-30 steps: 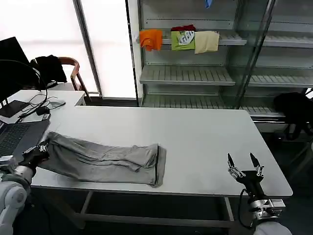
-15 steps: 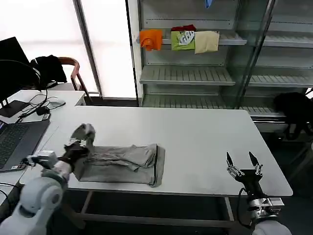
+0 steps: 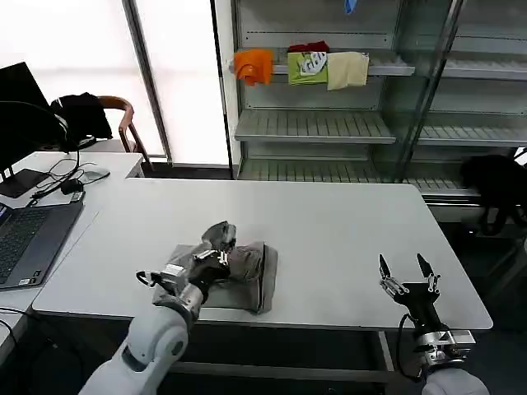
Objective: Fold and organize the clothes.
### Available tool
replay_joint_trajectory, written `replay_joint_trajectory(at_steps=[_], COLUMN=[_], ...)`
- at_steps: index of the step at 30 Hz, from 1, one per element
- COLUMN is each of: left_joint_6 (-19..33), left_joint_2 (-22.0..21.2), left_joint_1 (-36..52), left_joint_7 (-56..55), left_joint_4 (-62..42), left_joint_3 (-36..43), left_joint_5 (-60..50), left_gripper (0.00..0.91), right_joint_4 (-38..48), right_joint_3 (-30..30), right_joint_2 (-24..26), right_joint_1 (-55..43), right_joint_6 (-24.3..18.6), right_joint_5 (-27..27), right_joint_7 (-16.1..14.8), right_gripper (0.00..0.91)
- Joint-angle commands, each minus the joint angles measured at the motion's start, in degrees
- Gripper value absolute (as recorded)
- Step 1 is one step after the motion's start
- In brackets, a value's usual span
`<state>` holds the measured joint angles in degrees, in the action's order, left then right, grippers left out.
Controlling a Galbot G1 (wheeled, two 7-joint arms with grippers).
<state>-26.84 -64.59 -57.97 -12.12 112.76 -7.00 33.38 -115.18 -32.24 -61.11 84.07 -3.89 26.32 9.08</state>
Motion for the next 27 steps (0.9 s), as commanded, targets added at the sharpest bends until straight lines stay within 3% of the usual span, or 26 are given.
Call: replay_joint_trajectory(at_steps=[1, 6, 7, 8, 9, 19, 27], left_joint_6=[0.1, -0.3, -0.5, -0.5, -0.5, 2.0, -0.3], left_joint_2=[-3.1, -3.1, -3.2, -3.2, -3.2, -2.2, -0.6], left_joint_1=[1.7, 1.2, 1.1, 1.0, 0.9, 0.4, -1.1], left_joint_7=[0.1, 0.3, 0.7, 1.2, 1.6, 4.3, 4.1], left_joint_4=[-2.0, -1.3, -1.2, -1.1, -1.0, 2.6, 12.6], left_joint_3=[7.0, 7.4, 7.5, 7.6, 7.6, 10.9, 9.5], left_joint_5=[-3.8, -3.9, -4.5, -4.9, -5.3, -16.0, -16.2], left_gripper=[0.01, 0.02, 0.151, 0.373, 0.907, 0.907, 0.907], right_joint_4=[0.0, 0.1, 0.2, 0.2, 0.2, 0.3, 0.4], right_joint_3=[0.1, 0.2, 0.2, 0.2, 0.2, 0.5, 1.2], right_joint_2=[-0.1, -0.1, -0.1, -0.1, -0.1, -0.4, -0.9], right_joint_1=[-0.1, -0.1, -0.1, -0.1, -0.1, -0.3, -0.8], right_joint_6=[0.0, 0.0, 0.0, 0.0, 0.0, 0.0, 0.4], right_joint_5=[-0.1, -0.1, -0.1, 0.0, 0.0, -0.2, -0.9], right_joint_7=[0.0, 0.0, 0.0, 0.0, 0.0, 0.0, 0.0], right_gripper=[0.907, 0.907, 0.907, 0.907, 0.907, 0.907, 0.907])
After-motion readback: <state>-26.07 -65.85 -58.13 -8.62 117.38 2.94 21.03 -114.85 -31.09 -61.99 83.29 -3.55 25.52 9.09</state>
